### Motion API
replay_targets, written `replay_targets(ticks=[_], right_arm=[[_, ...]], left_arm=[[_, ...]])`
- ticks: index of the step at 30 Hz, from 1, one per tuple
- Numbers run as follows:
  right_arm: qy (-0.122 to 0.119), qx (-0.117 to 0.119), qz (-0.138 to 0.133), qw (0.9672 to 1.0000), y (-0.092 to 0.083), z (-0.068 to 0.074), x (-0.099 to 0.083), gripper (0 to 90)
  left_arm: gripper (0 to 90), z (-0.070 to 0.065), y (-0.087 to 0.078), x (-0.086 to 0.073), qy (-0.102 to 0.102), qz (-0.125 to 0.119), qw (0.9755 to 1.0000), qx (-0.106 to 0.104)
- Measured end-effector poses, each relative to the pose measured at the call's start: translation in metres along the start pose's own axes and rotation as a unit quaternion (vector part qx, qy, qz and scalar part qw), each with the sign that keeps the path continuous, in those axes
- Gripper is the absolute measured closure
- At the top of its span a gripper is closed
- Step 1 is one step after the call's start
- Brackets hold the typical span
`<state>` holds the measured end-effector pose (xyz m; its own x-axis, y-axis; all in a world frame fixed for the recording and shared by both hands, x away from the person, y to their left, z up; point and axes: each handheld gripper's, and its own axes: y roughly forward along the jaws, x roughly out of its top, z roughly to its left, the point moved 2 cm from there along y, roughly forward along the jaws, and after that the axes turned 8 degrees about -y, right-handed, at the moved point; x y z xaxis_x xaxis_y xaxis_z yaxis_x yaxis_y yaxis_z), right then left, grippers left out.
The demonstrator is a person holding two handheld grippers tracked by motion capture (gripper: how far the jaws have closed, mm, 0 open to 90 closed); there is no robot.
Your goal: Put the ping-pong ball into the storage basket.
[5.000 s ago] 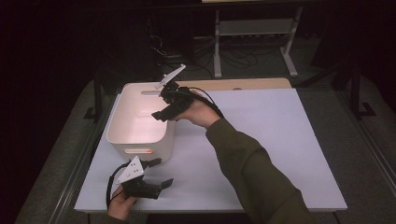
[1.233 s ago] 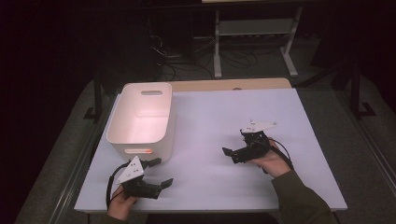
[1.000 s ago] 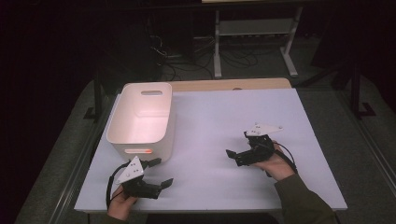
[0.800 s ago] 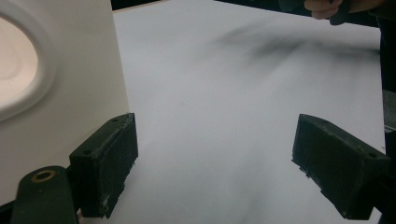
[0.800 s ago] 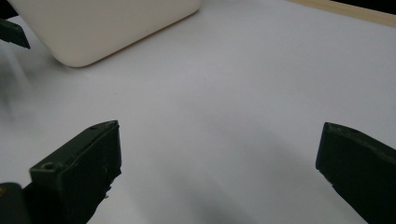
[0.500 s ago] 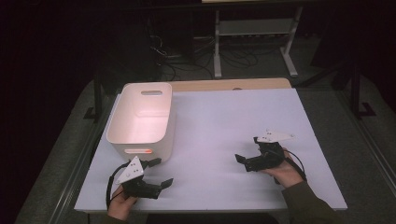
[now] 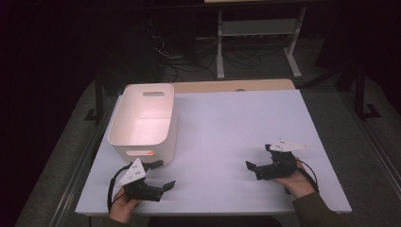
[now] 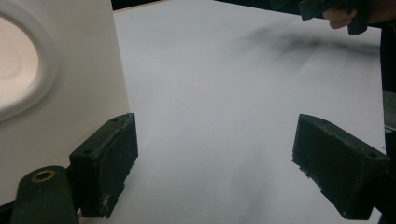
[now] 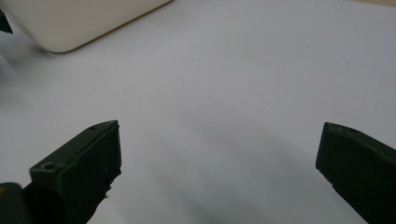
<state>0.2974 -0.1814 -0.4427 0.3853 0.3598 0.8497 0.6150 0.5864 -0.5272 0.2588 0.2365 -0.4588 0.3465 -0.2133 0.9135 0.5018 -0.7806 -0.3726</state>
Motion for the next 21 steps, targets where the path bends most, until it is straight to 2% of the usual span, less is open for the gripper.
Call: replay_targets(ticks=[12, 17, 21], right_arm=[[0.011, -0.023, -0.001, 0.9997, -0.012, -0.005, -0.017, 0.0], [0.014, -0.024, 0.0, 0.9996, -0.014, -0.006, -0.021, 0.0], [0.008, -0.025, -0.001, 0.9997, -0.014, -0.006, -0.022, 0.0]], left_arm=[[14.1, 0.0, 0.0, 0.0, 0.001, 0.001, 1.0, 0.0], [14.2, 0.0, 0.0, 0.0, 0.0, 0.002, 1.0, 0.0], [14.2, 0.0, 0.0, 0.0, 0.0, 0.002, 1.0, 0.0]])
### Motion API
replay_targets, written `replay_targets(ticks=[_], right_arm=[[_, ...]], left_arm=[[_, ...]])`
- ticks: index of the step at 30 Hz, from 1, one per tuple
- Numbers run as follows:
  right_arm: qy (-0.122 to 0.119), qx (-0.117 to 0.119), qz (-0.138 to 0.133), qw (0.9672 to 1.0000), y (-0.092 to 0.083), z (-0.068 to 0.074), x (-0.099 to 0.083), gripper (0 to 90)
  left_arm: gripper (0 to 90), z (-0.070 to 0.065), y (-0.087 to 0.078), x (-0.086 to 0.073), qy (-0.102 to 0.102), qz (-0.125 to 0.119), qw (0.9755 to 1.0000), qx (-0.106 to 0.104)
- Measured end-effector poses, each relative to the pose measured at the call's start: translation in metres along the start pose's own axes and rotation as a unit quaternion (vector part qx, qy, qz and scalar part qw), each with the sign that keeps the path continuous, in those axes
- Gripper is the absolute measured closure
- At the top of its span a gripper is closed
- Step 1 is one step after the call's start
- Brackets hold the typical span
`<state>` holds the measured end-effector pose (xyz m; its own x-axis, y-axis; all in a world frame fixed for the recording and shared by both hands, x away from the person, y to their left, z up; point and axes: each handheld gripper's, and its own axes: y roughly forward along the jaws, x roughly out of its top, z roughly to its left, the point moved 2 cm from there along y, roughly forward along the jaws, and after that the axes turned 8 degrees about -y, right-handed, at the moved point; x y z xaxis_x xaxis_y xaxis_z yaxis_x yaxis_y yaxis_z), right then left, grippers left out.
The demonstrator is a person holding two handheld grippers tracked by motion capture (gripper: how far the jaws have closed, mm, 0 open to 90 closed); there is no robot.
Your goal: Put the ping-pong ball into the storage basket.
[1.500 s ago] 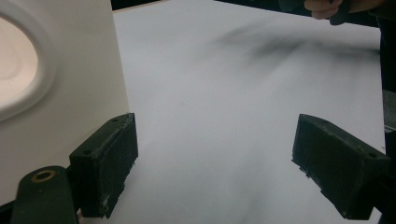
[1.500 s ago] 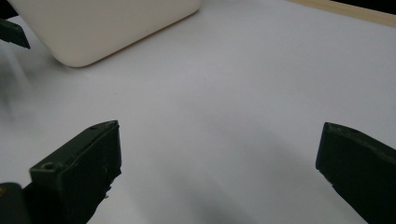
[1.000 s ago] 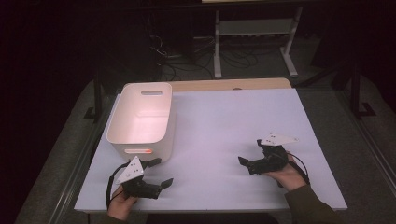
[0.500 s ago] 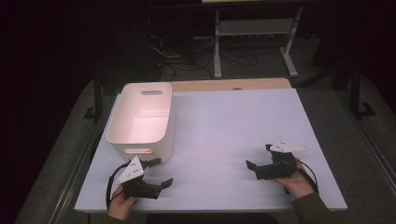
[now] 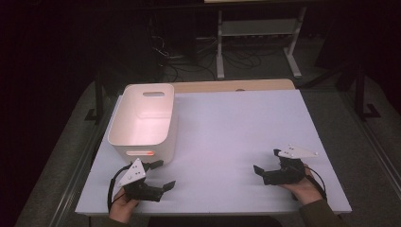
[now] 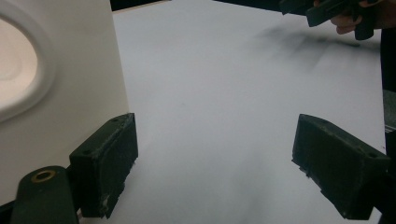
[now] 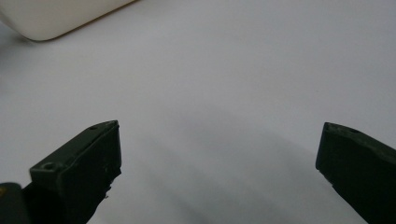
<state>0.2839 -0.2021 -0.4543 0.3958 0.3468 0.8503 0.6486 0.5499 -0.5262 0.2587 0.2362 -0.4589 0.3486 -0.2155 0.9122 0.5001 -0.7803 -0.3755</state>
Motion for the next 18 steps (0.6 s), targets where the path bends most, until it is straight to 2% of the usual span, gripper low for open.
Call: replay_targets(ticks=[18], right_arm=[[-0.002, -0.001, 0.019, 0.9998, 0.0025, -0.0004, -0.0067, 0.0]], left_arm=[[14.1, 0.0008, 0.0007, 0.0003, -0.002, 0.005, 1.0, -0.002]])
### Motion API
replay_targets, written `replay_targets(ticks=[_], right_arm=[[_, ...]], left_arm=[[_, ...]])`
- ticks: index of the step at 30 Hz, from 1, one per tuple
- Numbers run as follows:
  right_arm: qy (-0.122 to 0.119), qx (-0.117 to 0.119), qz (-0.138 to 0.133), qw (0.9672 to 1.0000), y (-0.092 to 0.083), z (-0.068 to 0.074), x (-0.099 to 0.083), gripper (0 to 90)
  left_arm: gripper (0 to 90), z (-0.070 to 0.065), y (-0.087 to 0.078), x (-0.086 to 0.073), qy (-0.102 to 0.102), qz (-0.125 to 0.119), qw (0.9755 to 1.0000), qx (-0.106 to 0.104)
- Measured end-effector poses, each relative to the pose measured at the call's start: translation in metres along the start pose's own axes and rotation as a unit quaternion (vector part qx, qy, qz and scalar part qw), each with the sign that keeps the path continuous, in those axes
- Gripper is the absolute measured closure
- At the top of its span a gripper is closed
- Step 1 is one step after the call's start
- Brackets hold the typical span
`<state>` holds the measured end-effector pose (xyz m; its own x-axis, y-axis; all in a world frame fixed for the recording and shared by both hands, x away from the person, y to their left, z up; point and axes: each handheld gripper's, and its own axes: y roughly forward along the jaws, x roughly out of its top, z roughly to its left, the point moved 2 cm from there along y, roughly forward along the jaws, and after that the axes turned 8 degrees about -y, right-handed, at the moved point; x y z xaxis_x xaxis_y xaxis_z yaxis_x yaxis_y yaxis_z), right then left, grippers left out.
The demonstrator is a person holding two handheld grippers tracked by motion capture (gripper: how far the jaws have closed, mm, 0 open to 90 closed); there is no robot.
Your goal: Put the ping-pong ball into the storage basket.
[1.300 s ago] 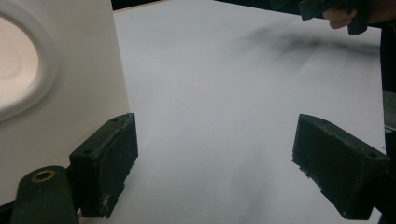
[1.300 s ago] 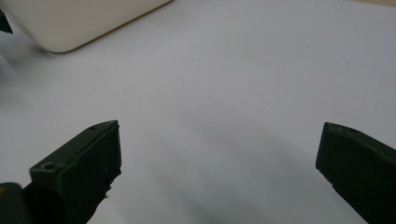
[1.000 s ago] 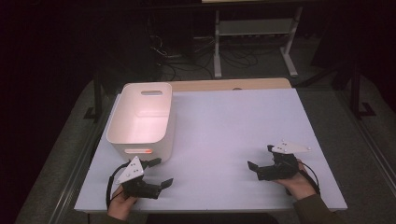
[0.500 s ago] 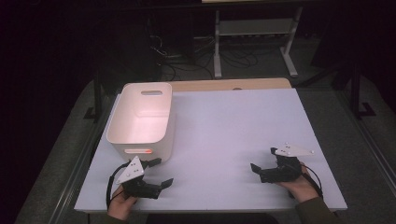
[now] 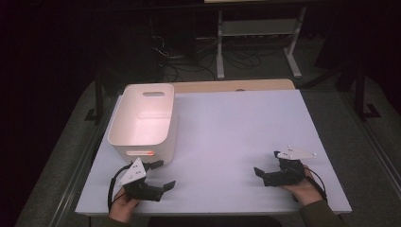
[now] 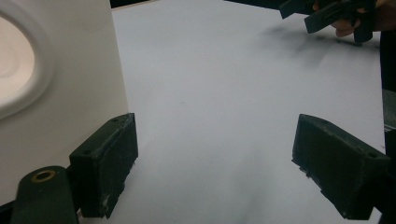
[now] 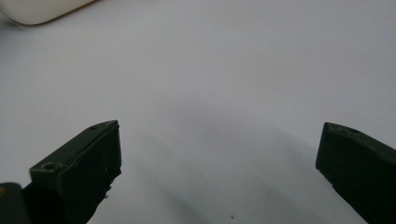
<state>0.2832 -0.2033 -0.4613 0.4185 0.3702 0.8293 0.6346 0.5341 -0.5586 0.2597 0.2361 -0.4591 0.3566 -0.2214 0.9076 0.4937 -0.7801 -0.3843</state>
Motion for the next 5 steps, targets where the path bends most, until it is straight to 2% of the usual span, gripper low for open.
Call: replay_targets(ticks=[5], right_arm=[[-0.002, -0.002, 0.001, 1.0, -0.0001, -0.0004, -0.0005, 0.0]], left_arm=[[14.2, 0.0, 0.0, 0.0, 0.0, 0.0, 1.0, 0.0]])
